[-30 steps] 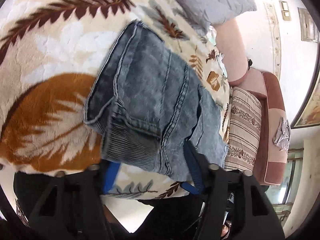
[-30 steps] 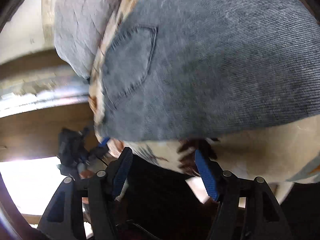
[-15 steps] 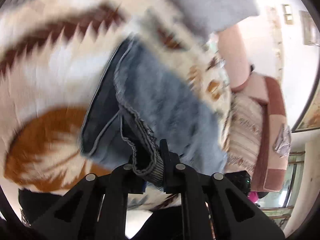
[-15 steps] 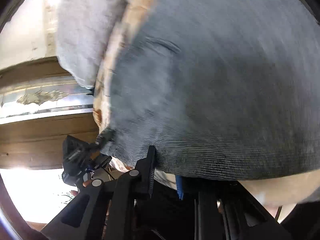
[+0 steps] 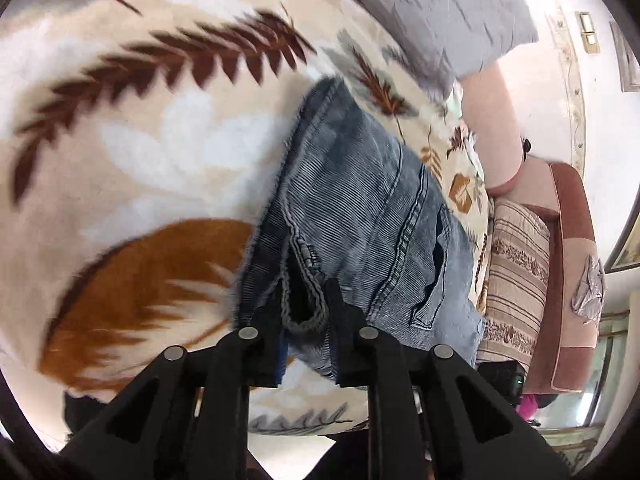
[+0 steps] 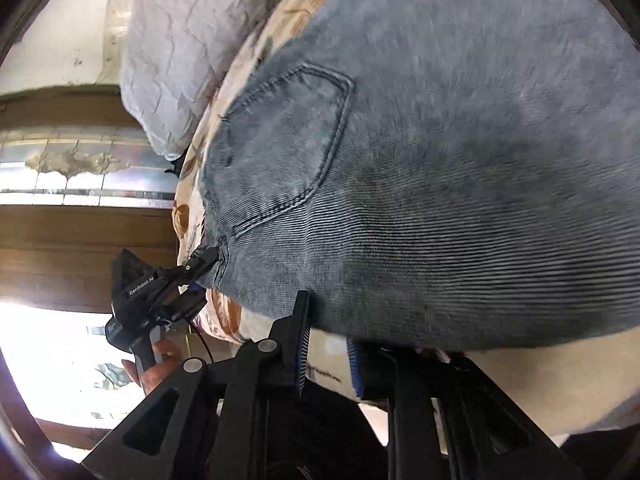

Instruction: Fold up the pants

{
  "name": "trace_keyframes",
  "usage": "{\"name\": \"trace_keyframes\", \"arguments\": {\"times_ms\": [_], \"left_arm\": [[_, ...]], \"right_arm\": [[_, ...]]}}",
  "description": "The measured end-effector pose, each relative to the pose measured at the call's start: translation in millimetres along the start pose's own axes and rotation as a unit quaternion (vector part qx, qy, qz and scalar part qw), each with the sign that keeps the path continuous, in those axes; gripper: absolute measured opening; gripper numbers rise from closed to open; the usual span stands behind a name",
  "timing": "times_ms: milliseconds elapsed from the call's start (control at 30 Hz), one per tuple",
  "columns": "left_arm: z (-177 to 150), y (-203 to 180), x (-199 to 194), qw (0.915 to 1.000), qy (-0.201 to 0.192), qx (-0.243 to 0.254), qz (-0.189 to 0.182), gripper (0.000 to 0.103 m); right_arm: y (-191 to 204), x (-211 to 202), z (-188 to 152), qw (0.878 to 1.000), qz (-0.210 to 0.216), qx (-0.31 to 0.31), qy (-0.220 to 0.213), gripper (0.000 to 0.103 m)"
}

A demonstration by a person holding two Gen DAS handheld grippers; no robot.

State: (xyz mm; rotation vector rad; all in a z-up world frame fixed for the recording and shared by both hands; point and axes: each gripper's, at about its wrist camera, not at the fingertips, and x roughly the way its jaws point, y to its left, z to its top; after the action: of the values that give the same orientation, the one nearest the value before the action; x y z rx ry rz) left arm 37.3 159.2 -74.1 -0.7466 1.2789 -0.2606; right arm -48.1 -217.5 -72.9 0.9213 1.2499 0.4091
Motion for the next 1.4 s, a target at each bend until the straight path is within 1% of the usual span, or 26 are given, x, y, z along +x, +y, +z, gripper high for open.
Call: {"name": "trace_keyframes", "arguments": {"times_ms": [33,100,167,233,267,333,367,467,533,633,667,700,733,800,867,933,967,1000,1067,1167,1233,1267,1300,1333,1367,1400], "left_arm": [[-1,-1,-6,0.9999,-0.007,0.007,0.004,0.024],[-4,-1,-14,0.9998,-0.014,0.012,0.0,0.048],[-8,-2,-15,0.9997,-0.015,0.01,-0.014,0.057],[-10,-5,-12,0.9998,-0.012,0.013,-0.005,0.059],[-10,-9,-9,0.9998,-0.011,0.015,0.003,0.06],[-10,-11,-4,0.9998,-0.009,0.012,0.013,0.061],[-9,-12,-2,0.9998,-0.008,0.009,0.014,0.063],[-10,-18,0,0.9996,-0.01,0.008,0.026,0.066],[-11,-24,0,0.999,-0.012,0.015,0.041,0.067],[-9,-34,3,0.9968,-0.012,0.026,0.075,0.065],[-9,-37,3,0.9955,-0.015,0.027,0.089,0.052],[-9,-41,-1,0.9944,-0.02,0.031,0.1,0.038],[-9,-45,-5,0.9937,-0.024,0.038,0.102,0.035],[-10,-50,-10,0.9916,-0.032,0.05,0.115,0.035],[-9,-49,0,0.9846,-0.027,0.063,0.161,0.035],[-9,-41,16,0.9782,-0.01,0.064,0.197,0.034],[-11,-40,17,0.9767,-0.016,0.069,0.202,0.034],[-13,-44,15,0.9743,-0.024,0.08,0.209,0.034],[-17,-51,10,0.9688,-0.016,0.105,0.224,0.034],[-25,-59,-7,0.9667,-0.016,0.135,0.217,0.034],[-34,-71,-26,0.9638,-0.034,0.171,0.202,0.035],[-38,-80,-32,0.962,-0.039,0.19,0.192,0.039],[-43,-94,-37,0.9583,-0.042,0.216,0.183,0.049],[-49,-110,-40,0.9519,-0.045,0.245,0.178,0.055],[-53,-125,-38,0.9459,-0.048,0.269,0.175,0.065],[-58,-144,-34,0.9385,-0.047,0.295,0.172,0.071]], "right_arm": [[1,-8,0,1.0,-0.008,-0.005,-0.009,0.028],[-6,-31,1,0.999,-0.027,-0.002,-0.038,0.038],[-29,-66,0,0.995,-0.043,0.03,-0.087,0.039],[-55,-99,-3,0.987,-0.057,0.066,-0.132,0.04],[-75,-125,-7,0.979,-0.07,0.095,-0.169,0.042],[-105,-163,-14,0.962,-0.092,0.139,-0.218,0.044],[-126,-191,-20,0.946,-0.101,0.171,-0.257,0.045],[-168,-238,-29,0.912,-0.112,0.223,-0.325,0.048],[-180,-251,-27,0.899,-0.108,0.24,-0.35,0.048],[-196,-262,-17,0.896,-0.113,0.238,-0.357,0.045],[-196,-260,-9,0.898,-0.123,0.232,-0.353,0.039],[-195,-263,-6,0.9,-0.128,0.224,-0.352,0.007],[-190,-269,-4,0.902,-0.132,0.209,-0.355,0.007],[-166,-283,-10,0.896,-0.157,0.158,-0.384,0.007],[-158,-286,-17,0.895,-0.189,0.134,-0.382,0.007],[-173,-278,-18,0.897,-0.208,0.15,-0.359,0.008],[-191,-270,-21,0.9,-0.218,0.172,-0.336,0.008],[-202,-267,-25,0.901,-0.212,0.184,-0.331,0.005],[-205,-269,-32,0.899,-0.195,0.187,-0.345,0.011],[-195,-283,-40,0.898,-0.186,0.178,-0.358,0.028],[-188,-294,-49,0.89,-0.185,0.174,-0.378,0.048],[-186,-299,-56,0.885,-0.188,0.175,-0.388,0.051],[-187,-304,-63,0.882,-0.189,0.177,-0.394,0.052],[-190,-306,-69,0.88,-0.186,0.18,-0.398,0.052],[-195,-306,-74,0.88,-0.179,0.185,-0.399,0.052],[-200,-304,-75,0.881,-0.172,0.19,-0.397,0.052]]}}
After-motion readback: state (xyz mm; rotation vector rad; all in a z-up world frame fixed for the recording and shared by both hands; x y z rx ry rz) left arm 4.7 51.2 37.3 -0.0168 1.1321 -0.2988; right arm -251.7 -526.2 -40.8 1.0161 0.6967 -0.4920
